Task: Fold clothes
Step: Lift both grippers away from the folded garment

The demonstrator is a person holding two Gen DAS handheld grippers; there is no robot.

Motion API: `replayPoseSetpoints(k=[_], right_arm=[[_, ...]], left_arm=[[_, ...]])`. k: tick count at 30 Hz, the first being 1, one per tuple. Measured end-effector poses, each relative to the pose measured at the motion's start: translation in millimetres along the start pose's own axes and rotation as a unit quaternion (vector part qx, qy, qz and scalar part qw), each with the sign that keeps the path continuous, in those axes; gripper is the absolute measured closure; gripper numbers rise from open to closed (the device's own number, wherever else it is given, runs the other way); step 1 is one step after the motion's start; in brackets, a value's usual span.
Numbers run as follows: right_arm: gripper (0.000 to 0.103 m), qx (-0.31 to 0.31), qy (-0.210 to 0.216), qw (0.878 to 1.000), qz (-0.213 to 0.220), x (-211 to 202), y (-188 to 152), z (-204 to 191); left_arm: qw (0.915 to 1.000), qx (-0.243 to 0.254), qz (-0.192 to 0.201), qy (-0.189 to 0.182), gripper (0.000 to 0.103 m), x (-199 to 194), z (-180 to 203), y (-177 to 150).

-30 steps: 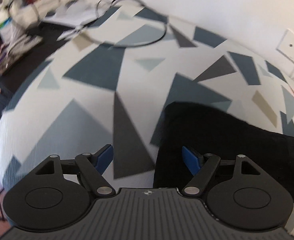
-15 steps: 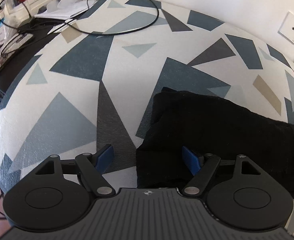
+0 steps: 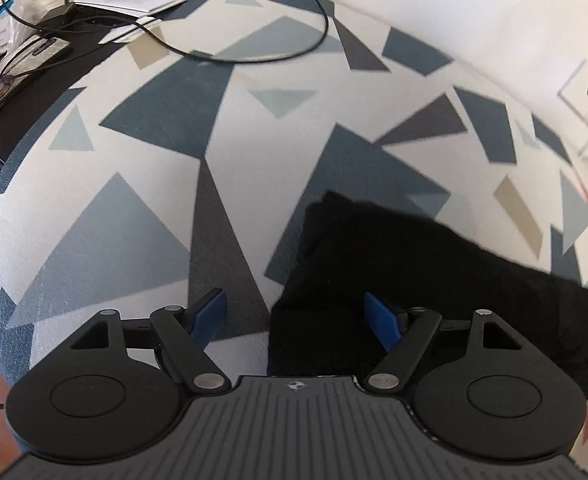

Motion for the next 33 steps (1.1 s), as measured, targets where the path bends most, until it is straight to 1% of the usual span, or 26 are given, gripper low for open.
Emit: replayPoseSetpoints(k=[3,5,7,10,13,16,18,20,21,22,24,27,28,30,32,33], right_arm=[[0.095,-0.043,0.073,0.996,-0.002,-13,2,-54],[0.095,-0.071,0.121,0.99,-0.009,-21,-5,-93],[0.095,-0.099,0.169,0.98,-0.018,-27,-15,-135],[0.095,-0.126,0.225,0.965,-0.05,-31,-47,-191],[0.095,-0.151,0.278,0.945,-0.082,-36,-79,-246],[0.095,-0.179,0.313,0.925,-0.121,-38,-125,-293],[0.094,-0.206,0.322,0.911,-0.153,-35,-159,-317],[0.093,-0.236,0.325,0.896,-0.188,-35,-194,-332],[0.089,-0.251,0.324,0.889,-0.203,-36,-208,-337],[0.082,-0.264,0.323,0.883,-0.215,-37,-221,-339],[0.077,-0.272,0.324,0.875,-0.236,-43,-236,-343],[0.065,-0.264,0.342,0.874,-0.223,-54,-223,-345],[0.059,-0.261,0.348,0.874,-0.218,-58,-218,-346],[0.052,-0.257,0.357,0.875,-0.201,-64,-203,-347],[0.051,-0.253,0.352,0.883,-0.178,-63,-185,-344],[0.051,-0.247,0.34,0.891,-0.173,-57,-178,-340]], left_arm=[[0.9997,-0.022,0.009,-0.01,0.026,-6,-9,7],[0.9991,-0.037,0.015,-0.017,0.026,-9,-17,12],[0.9982,-0.051,0.021,-0.024,0.026,-13,-24,16],[0.9964,-0.076,0.027,-0.025,0.026,-19,-41,17],[0.9939,-0.102,0.029,-0.029,0.026,-25,-60,15],[0.9913,-0.124,0.028,-0.034,0.026,-28,-78,10],[0.9901,-0.134,0.026,-0.034,0.026,-29,-89,5],[0.9888,-0.143,0.023,-0.035,0.026,-30,-99,-1],[0.9882,-0.148,0.021,-0.035,0.026,-30,-103,-3],[0.9876,-0.152,0.02,-0.036,0.026,-31,-107,-5],[0.9864,-0.159,0.019,-0.037,0.026,-32,-114,-8],[0.9847,-0.169,0.02,-0.036,0.026,-31,-122,-7],[0.9841,-0.173,0.02,-0.036,0.026,-30,-123,-6],[0.9834,-0.176,0.02,-0.038,0.026,-28,-124,-3],[0.9833,-0.175,0.021,-0.043,0.026,-26,-121,-1],[0.9836,-0.174,0.022,-0.045,0.026,-26,-119,0]])
Point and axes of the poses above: each gripper's, at about its wrist camera, not at the fingertips, and x roughly the way its jaws point, z to its right, y to its top, the point moved 8 cm from there along x, roughly the way its jaws point, and after that the axes turned 12 degrees about z, right-handed, at the moved point
